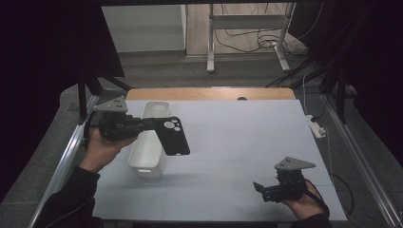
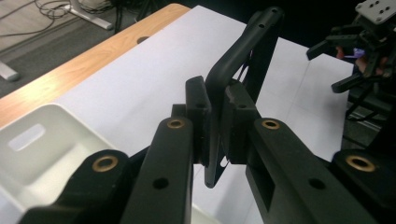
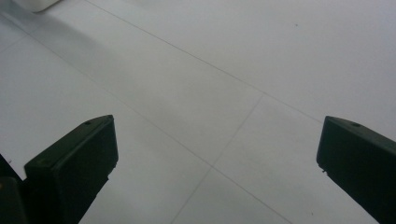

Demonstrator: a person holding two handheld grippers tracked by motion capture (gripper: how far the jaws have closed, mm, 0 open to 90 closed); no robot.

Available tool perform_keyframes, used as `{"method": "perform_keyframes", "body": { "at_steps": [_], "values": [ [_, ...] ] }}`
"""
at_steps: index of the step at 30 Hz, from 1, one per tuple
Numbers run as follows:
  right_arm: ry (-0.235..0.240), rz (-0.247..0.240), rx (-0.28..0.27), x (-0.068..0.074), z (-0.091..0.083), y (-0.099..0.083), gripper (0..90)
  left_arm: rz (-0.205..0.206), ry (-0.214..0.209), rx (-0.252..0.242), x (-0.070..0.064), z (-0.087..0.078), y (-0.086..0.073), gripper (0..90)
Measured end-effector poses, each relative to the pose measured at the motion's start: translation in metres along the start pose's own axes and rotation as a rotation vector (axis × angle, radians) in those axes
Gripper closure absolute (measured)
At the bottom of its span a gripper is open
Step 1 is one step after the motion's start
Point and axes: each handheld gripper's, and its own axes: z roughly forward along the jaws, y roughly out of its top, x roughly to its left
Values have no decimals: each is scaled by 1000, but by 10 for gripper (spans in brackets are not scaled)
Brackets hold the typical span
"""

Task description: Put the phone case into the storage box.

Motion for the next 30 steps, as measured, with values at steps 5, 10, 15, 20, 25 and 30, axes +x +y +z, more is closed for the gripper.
{"method": "perform_keyframes", "body": {
  "at_steps": [5,10,15,20,25,30],
  "values": [
    [-14,25,-10,-6,-6,-8,0,3,33,1,7,-10,-1,820],
    [-23,50,-20,-11,-10,-14,0,6,67,4,14,-20,-4,820],
    [-31,69,-37,-14,-14,-17,0,11,98,12,22,-29,-6,820],
    [-35,76,-38,-15,-16,-17,0,16,122,18,28,-35,-8,820],
    [-36,81,-42,-15,-18,-18,0,15,147,25,37,-40,-10,820],
    [-39,89,-46,-15,-20,-19,0,20,163,38,44,-41,-10,820]
  ]
}}
